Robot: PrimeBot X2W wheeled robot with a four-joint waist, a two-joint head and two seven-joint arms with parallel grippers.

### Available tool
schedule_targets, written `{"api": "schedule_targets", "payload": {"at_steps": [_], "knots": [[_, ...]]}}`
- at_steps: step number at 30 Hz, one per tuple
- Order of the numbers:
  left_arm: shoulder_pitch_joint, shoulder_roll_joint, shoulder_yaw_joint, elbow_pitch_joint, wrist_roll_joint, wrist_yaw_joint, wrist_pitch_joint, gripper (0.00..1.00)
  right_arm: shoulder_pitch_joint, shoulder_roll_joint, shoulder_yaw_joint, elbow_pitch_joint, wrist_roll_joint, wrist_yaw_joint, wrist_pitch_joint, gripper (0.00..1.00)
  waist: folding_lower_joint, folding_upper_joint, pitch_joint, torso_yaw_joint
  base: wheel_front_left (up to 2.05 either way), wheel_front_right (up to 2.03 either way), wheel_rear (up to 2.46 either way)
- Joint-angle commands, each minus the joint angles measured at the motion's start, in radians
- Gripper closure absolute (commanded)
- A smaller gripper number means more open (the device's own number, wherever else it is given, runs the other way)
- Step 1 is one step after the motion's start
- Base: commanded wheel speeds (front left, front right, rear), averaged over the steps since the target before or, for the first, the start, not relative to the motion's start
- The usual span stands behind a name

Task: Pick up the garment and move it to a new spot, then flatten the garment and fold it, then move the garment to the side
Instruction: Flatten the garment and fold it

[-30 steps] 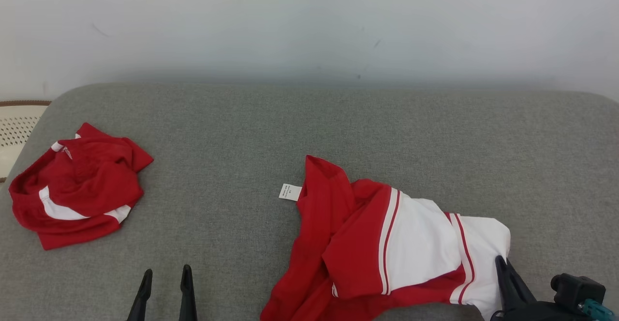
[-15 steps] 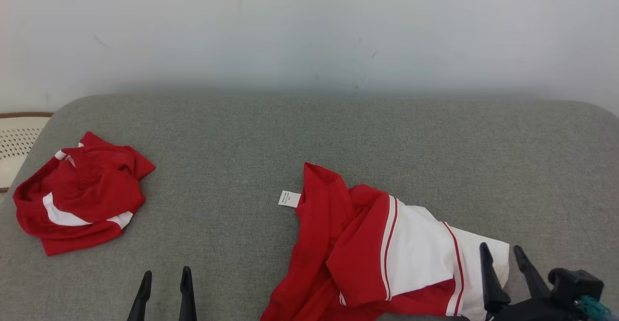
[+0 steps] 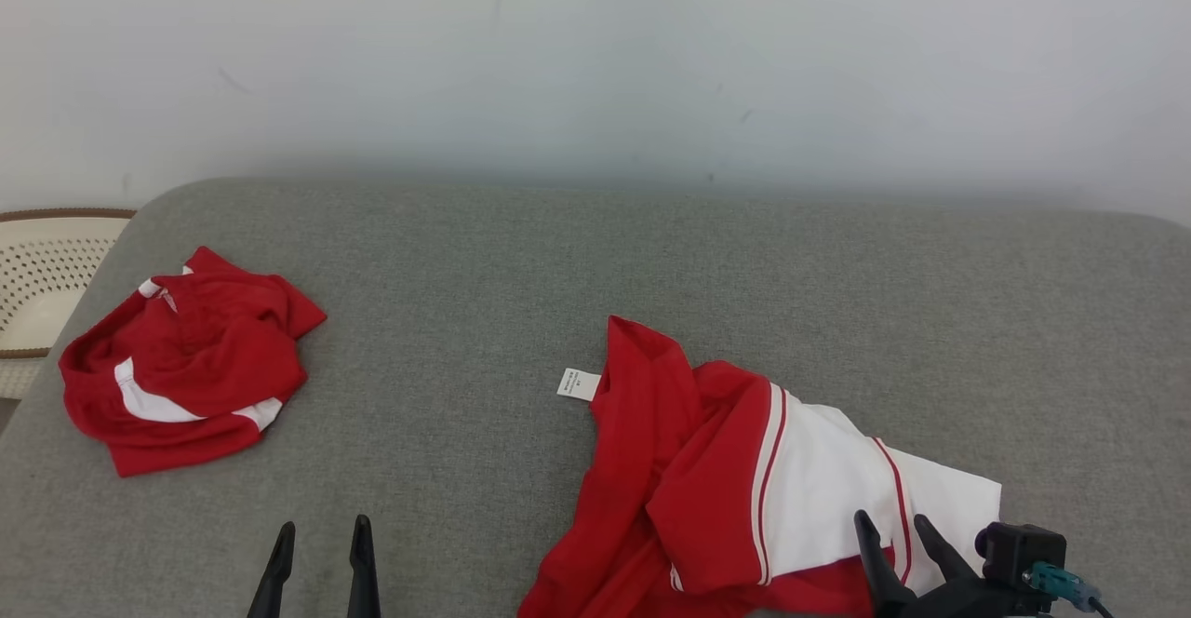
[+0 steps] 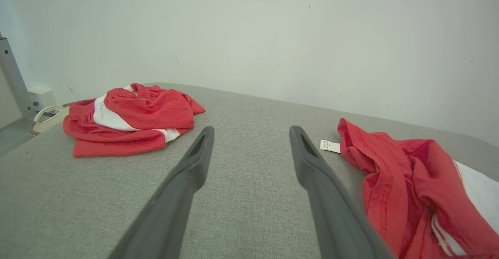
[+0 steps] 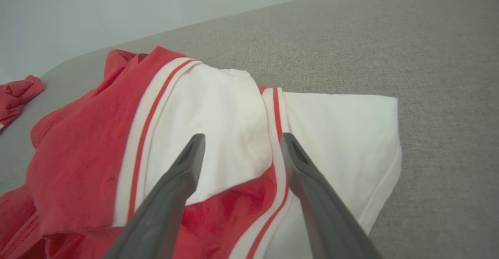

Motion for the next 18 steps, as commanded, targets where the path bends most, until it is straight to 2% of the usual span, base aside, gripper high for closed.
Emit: {"api": "schedule_targets", "payload": {"at_steps": [1,9,10,11,12,18], "knots": [[0.012,0.000,-0.001,0.003,0.010,0.000,-0.004,0.00,-0.012,-0.011,0.006,0.023,0.006,0.000,-0.007,0.00,0.0001,0.0000,0.000,0.010,0.00,0.00,0.00],[0.011,0.000,0.001,0.007,0.017,-0.005,-0.004,0.00,-0.099,-0.012,0.033,0.220,0.022,0.000,-0.059,0.00,0.0001,0.0000,0.004,0.048,0.00,0.00,0.00],[0.011,0.000,0.002,0.007,0.018,-0.006,-0.004,0.00,-0.109,-0.012,0.039,0.237,0.023,0.000,-0.066,0.27,0.0001,0.0000,0.005,0.053,0.00,0.00,0.00],[0.011,0.000,0.003,0.007,0.019,-0.006,-0.004,0.00,-0.122,-0.012,0.045,0.248,0.024,0.000,-0.081,0.70,0.0001,0.0000,0.006,0.056,0.00,0.00,0.00],[0.011,0.001,0.005,0.007,0.020,-0.006,-0.004,0.00,-0.132,-0.011,0.049,0.261,0.027,0.000,-0.090,1.00,0.0001,0.0000,0.007,0.058,0.00,0.00,0.00],[0.017,0.000,0.013,0.007,0.018,-0.005,-0.004,0.00,-0.183,-0.023,0.086,0.297,0.043,0.000,-0.162,1.00,0.0001,0.0000,0.007,0.061,0.00,0.00,0.00]]}}
